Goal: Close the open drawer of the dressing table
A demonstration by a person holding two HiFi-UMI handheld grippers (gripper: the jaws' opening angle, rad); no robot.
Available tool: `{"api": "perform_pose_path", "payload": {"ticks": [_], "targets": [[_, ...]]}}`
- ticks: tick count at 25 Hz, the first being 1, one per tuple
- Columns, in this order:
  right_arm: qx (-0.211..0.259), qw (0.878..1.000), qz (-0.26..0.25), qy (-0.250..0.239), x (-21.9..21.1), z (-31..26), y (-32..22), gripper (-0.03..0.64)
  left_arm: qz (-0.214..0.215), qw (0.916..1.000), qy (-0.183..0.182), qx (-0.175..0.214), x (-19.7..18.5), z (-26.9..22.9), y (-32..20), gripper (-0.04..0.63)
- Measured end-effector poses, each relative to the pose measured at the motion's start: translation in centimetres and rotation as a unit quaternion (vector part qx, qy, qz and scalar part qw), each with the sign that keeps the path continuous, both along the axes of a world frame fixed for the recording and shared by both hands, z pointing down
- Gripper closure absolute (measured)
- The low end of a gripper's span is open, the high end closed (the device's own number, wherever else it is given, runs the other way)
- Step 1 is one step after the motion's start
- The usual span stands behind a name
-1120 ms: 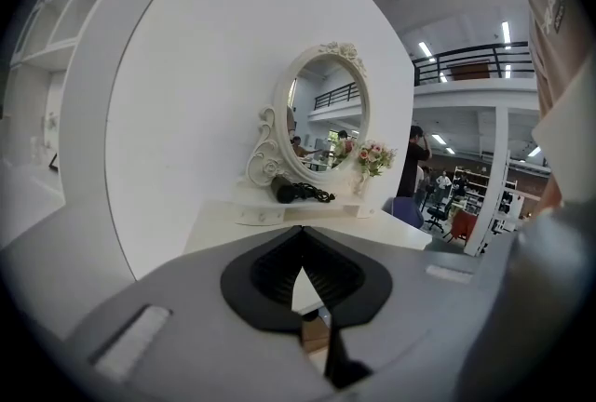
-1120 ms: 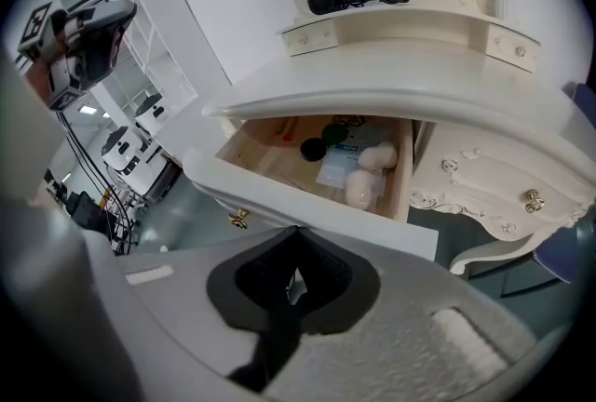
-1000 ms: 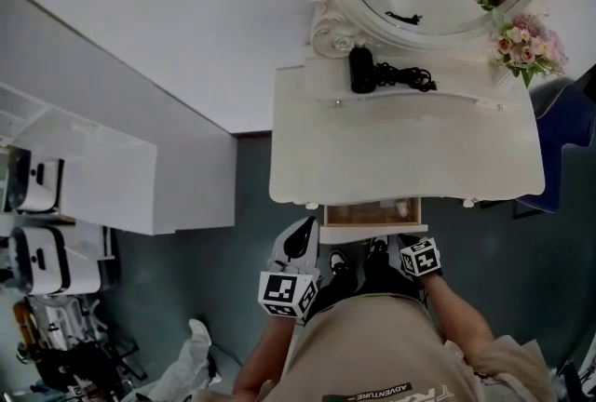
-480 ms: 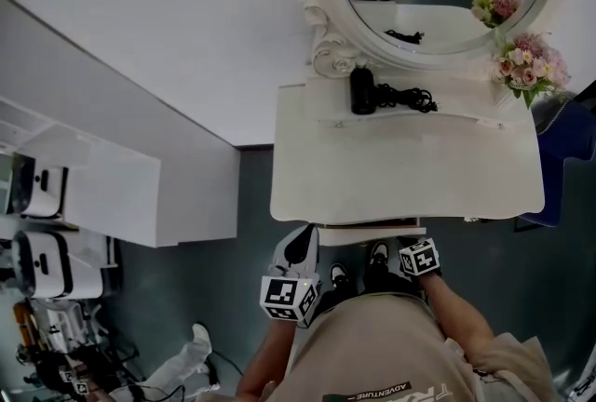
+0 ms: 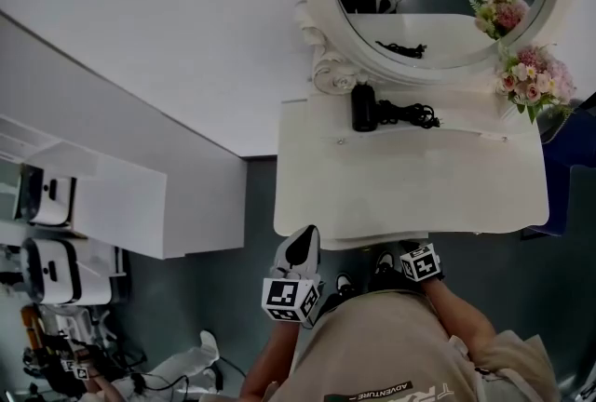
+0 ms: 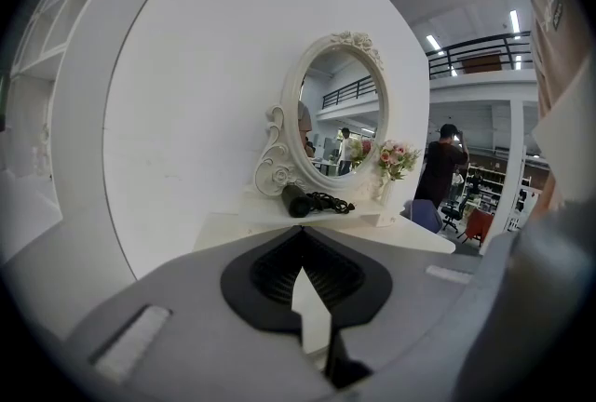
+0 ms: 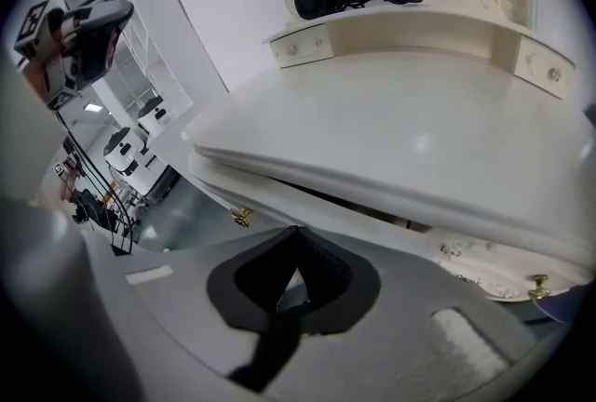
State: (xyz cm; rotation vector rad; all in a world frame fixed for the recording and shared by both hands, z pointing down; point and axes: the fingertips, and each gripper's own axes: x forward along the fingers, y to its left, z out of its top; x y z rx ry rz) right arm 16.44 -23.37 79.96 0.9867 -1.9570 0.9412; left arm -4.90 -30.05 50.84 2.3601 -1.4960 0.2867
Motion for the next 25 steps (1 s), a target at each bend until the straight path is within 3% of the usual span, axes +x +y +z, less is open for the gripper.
{"api": "perform_pose_path", "payload": {"ticks": [6,11,25], "targets": [[0.029,0.999,0.021,-0.004,0.5,-0.7,-1.8,0.614,0.010,0.9999,-0.004,0.006,0.8,-0.5,-1.4,0.578],[0.014,0.999,0.037,-0.009,0.6,0.0,-2.1,0.614,0.017,0.9998,-0.007,0.004,1.2,-0.5,-1.4,0.578],[-0.001,0.989,0.145,-0.022,2.5,0.6,-3.3,0.614,0.021,0.9997,-0.012,0.002,-1.2,-0.4,0.6,0.578]]}}
